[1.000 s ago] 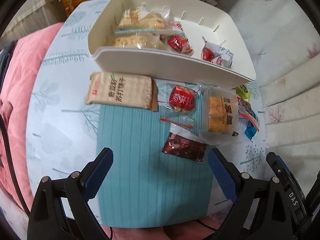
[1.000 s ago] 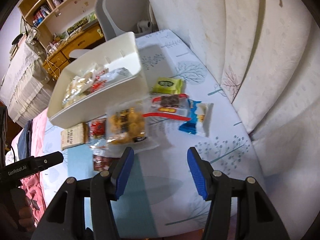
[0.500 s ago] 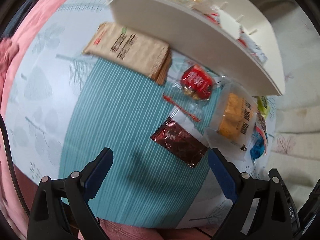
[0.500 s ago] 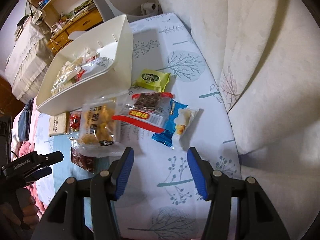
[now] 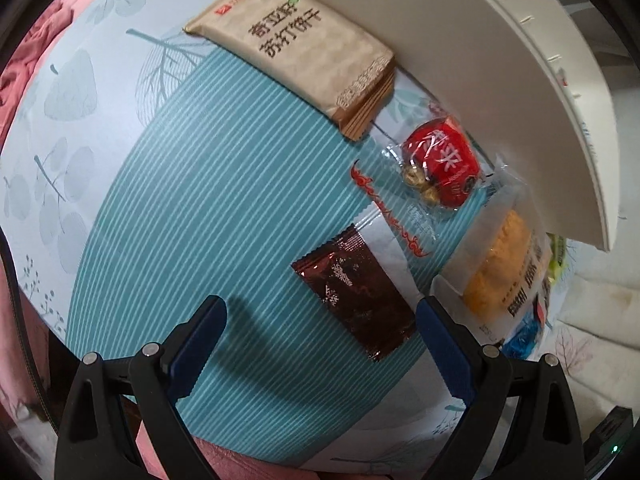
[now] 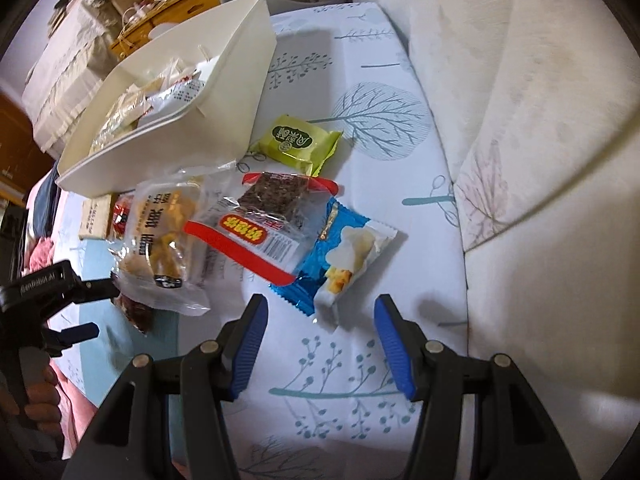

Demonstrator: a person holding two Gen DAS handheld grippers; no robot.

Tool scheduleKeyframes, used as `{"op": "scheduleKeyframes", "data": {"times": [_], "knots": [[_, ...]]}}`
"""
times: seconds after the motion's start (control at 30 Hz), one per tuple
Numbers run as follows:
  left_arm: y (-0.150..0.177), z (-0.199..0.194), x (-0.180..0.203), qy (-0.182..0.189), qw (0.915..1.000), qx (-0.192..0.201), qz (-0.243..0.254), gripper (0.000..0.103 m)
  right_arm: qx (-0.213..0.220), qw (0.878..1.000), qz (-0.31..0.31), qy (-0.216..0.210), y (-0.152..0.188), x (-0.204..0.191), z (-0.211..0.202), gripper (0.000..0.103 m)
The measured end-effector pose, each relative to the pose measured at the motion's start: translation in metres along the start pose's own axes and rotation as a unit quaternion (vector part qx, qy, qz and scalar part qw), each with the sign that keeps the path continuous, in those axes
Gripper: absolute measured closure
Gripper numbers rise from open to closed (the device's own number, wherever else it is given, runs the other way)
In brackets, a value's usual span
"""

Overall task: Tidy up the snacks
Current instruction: 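Grasp the brown chocolate packet with the left tool while the right tool grasps the blue-wrapped candy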

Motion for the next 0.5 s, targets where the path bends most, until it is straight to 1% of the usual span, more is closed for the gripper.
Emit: {"op": "scheduleKeyframes", "data": {"times": [0.1,0.27,0.4,0.5], "knots": [[0.0,0.006,0.0,-0.008,0.9998,-0.004,-0.015,0.011,-0.004,1.0,-0.014,-0.002,-0.002,0.002,0.006,0.047],[-0.001,0.012,-0.001,-0.01,0.9991,-0.008,-0.04,0.011,-0.015,0.999,-0.026,-0.013,-0.004,0.006,0.018,0.047],[-0.003,0.019,0.003,-0.006,0.9978,-0.024,-0.062,0.012,-0.017,0.999,-0.024,-0.019,-0.006,0.008,0.025,0.047],[-0.002,0.02,0.0,-0.009,0.9975,-0.025,-0.065,0.012,-0.019,0.999,-0.023,-0.025,-0.009,0.008,0.03,0.047]]}}
Point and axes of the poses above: each gripper's, at about its wrist camera, not at the fingertips, and z roughly the way its jaws point, x to its right, y to its underside, the point moved 8 cm from there along z, roughly the way its jaws point, and after that the axes turned 12 degrees about -z, right-handed, at the moved point
